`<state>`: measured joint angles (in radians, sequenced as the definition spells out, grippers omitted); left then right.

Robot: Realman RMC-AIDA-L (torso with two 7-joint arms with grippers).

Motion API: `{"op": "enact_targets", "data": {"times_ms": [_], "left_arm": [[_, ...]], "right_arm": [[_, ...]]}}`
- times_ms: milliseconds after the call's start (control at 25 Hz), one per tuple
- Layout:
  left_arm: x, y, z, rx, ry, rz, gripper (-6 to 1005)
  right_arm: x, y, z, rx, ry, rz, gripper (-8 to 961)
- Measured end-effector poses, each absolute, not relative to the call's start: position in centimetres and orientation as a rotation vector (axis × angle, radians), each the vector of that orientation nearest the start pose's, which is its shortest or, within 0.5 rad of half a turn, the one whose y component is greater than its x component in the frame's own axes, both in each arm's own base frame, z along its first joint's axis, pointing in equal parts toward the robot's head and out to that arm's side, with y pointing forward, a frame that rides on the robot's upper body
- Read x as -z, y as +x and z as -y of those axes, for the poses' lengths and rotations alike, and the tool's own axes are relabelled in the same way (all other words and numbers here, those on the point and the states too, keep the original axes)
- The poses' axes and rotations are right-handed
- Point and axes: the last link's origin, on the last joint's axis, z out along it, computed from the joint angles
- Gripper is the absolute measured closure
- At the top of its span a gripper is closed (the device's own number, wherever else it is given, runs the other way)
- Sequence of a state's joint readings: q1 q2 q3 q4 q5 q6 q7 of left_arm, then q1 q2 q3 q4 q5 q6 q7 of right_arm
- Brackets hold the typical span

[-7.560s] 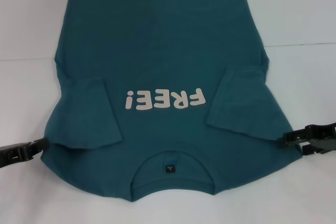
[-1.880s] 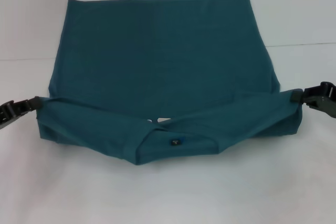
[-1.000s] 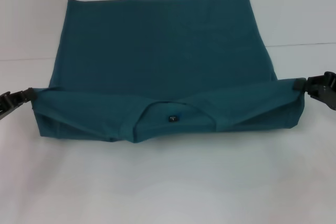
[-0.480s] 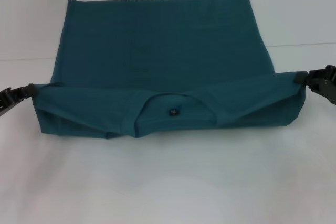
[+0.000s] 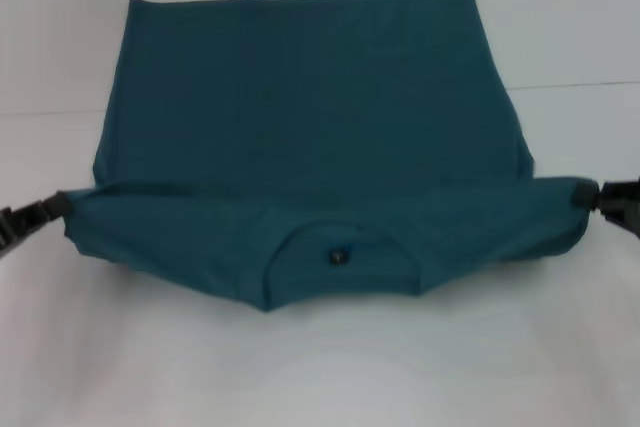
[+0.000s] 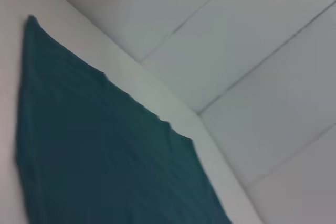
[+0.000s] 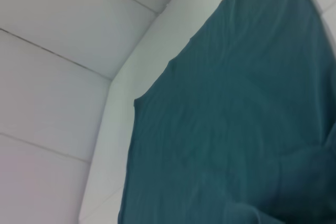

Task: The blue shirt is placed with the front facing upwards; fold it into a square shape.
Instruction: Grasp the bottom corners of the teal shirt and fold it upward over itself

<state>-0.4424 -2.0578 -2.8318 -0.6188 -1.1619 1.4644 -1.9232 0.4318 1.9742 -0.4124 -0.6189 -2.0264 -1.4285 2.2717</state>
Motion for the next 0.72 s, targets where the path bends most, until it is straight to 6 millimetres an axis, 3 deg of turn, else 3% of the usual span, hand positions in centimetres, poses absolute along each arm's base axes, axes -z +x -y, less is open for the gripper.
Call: {"op": "enact_targets", "data": {"times_ms": [440, 720], "left_arm": [[-4.5, -34.8, -27.2, 1.102, -1.939, 1.597, 1000], [-4.4, -35.5, -25.2, 1.117, -1.925, 1.641, 1000]], "right_arm": [[-6.8, 35.6, -28.9, -1.013, -1.841, -1.938, 923], [-6.3, 36.3, -26.7, -1.021, -1.826, -1.991, 923]]}}
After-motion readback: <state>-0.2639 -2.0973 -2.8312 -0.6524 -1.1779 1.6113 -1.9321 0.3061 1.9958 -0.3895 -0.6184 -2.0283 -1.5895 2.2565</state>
